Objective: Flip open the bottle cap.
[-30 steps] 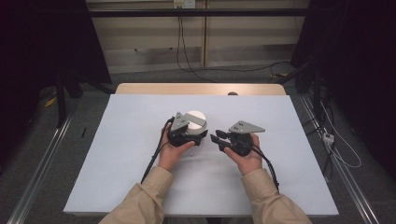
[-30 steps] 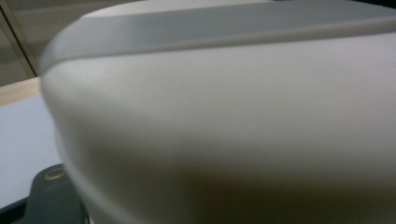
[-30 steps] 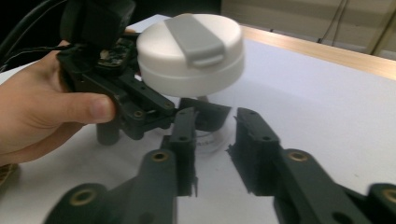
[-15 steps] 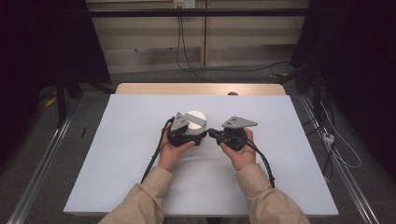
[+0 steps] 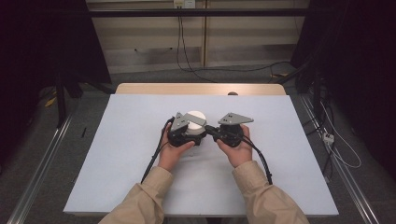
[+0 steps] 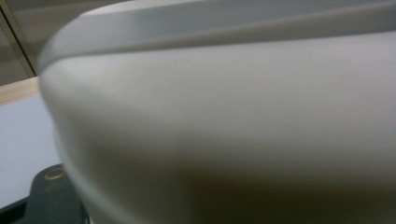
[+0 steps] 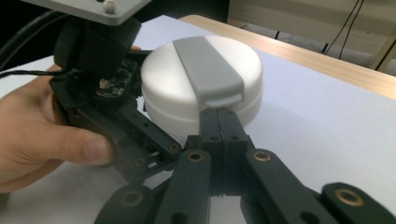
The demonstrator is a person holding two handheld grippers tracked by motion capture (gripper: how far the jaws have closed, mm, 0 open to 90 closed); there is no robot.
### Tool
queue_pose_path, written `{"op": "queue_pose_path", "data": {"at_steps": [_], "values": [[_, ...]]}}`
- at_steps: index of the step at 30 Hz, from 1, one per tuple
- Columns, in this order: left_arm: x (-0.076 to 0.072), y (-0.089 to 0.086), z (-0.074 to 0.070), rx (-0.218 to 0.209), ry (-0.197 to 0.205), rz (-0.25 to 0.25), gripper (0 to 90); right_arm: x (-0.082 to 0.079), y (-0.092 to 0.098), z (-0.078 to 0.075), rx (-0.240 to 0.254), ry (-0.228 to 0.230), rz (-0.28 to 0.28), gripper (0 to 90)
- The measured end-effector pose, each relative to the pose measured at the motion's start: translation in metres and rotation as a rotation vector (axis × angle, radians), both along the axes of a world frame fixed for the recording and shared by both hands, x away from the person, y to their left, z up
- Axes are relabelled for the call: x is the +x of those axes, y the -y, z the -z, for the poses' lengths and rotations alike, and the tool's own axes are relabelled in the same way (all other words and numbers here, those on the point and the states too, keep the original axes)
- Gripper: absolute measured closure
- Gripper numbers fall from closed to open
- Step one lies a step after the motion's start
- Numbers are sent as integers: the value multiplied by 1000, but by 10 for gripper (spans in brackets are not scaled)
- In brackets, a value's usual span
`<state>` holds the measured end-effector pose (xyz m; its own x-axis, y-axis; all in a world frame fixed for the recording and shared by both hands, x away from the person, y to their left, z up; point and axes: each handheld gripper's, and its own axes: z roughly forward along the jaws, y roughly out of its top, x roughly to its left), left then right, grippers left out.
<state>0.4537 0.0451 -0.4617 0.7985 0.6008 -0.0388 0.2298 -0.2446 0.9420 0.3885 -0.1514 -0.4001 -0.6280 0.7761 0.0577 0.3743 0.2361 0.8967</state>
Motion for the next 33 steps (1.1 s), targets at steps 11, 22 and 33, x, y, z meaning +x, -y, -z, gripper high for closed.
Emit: {"op": "queue_pose_path", "data": {"at_steps": [11,22,33], "values": [[0,0,0,4,0,2,184,1,-8,-14,13,36,-15,900],[0,0,0,1,-2,-1,183,7,-14,-26,8,61,-15,900],[0,0,-1,1,-3,0,180,11,-16,-27,10,61,-15,900]]}}
